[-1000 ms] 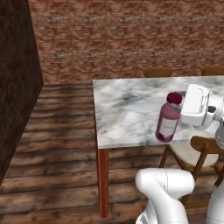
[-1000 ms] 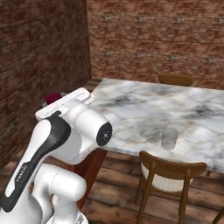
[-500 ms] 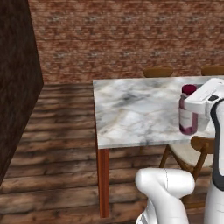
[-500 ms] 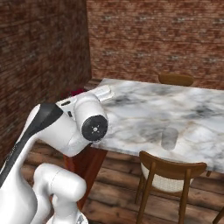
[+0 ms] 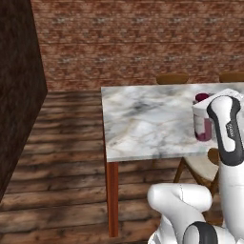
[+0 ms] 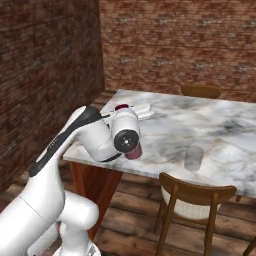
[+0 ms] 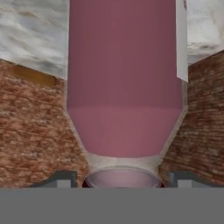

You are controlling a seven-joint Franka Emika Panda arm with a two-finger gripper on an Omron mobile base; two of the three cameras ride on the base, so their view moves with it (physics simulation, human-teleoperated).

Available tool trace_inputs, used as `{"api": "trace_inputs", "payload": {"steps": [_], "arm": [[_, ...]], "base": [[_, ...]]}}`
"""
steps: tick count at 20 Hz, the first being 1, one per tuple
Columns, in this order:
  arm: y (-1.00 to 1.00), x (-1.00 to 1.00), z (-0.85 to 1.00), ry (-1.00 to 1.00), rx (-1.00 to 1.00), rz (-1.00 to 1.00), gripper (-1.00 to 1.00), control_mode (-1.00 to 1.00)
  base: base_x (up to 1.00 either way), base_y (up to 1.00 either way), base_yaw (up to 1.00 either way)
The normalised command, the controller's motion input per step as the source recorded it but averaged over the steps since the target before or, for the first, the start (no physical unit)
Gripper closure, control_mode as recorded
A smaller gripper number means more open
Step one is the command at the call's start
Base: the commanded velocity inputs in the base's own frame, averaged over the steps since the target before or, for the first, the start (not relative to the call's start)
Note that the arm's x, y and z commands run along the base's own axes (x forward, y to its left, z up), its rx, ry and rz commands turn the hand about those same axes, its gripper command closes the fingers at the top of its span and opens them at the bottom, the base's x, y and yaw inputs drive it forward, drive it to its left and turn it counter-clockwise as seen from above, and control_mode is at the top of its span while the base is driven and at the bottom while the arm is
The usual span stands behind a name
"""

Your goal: There is a wine glass and glass cup on the dining counter. Place the wine bottle next to the wine glass and the juice bottle next to the glass cup.

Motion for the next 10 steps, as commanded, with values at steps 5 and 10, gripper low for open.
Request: {"api": "trace_inputs", "payload": {"steps": [5,10], "arm": [[-0.53,0.84,-0.58,0.0,0.0,-0.13,1.0,-1.0],[-0.56,0.73,-0.55,0.0,0.01,-0.12,1.0,-1.0]], "base": [[0.0,0.0,0.0],[0.0,0.0,0.0]]}}
